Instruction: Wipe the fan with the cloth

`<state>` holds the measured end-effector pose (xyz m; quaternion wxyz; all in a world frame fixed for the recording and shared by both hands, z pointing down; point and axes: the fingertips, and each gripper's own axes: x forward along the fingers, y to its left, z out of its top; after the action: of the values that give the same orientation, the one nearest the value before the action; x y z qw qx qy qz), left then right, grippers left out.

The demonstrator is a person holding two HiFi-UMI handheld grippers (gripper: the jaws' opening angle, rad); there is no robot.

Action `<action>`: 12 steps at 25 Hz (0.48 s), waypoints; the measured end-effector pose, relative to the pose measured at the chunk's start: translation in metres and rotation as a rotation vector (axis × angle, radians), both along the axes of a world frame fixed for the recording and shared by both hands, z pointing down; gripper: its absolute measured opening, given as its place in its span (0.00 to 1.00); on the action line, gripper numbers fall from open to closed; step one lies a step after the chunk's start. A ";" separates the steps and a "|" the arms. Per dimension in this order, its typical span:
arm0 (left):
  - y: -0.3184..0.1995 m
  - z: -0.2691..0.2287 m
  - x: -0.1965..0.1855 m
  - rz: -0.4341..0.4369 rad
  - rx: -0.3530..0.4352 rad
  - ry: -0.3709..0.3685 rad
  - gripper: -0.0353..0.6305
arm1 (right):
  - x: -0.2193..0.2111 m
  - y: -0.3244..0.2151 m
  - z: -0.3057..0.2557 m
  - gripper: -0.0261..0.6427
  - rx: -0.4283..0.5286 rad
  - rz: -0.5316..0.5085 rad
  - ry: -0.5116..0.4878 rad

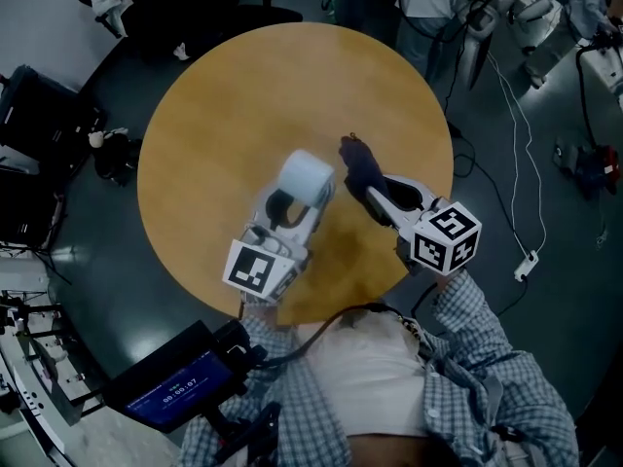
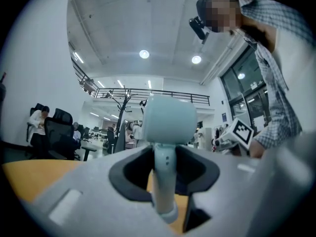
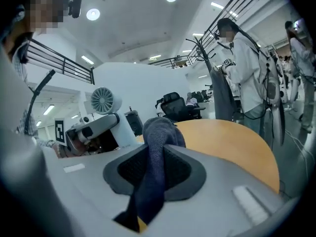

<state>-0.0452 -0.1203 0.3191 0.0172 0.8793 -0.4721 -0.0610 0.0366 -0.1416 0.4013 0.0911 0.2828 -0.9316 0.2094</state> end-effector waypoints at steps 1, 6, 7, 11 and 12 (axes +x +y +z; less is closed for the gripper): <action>0.000 0.005 0.000 0.003 -0.004 0.002 0.26 | 0.003 -0.002 0.005 0.17 -0.001 0.012 0.020; -0.005 0.044 -0.002 -0.005 -0.063 -0.025 0.26 | 0.015 -0.013 0.038 0.17 -0.034 0.051 0.085; -0.006 0.055 -0.005 -0.004 -0.073 -0.041 0.26 | 0.014 -0.015 0.046 0.17 -0.038 0.051 0.104; -0.012 0.093 -0.011 -0.010 -0.103 -0.074 0.26 | 0.002 -0.015 0.076 0.17 -0.057 0.017 0.168; -0.015 0.101 -0.010 -0.008 -0.109 -0.078 0.26 | 0.000 -0.016 0.083 0.17 -0.060 0.011 0.179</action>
<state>-0.0553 -0.1354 0.4198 0.0466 0.8769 -0.4784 -0.0012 0.0370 -0.1572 0.4842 0.1813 0.3024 -0.9115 0.2119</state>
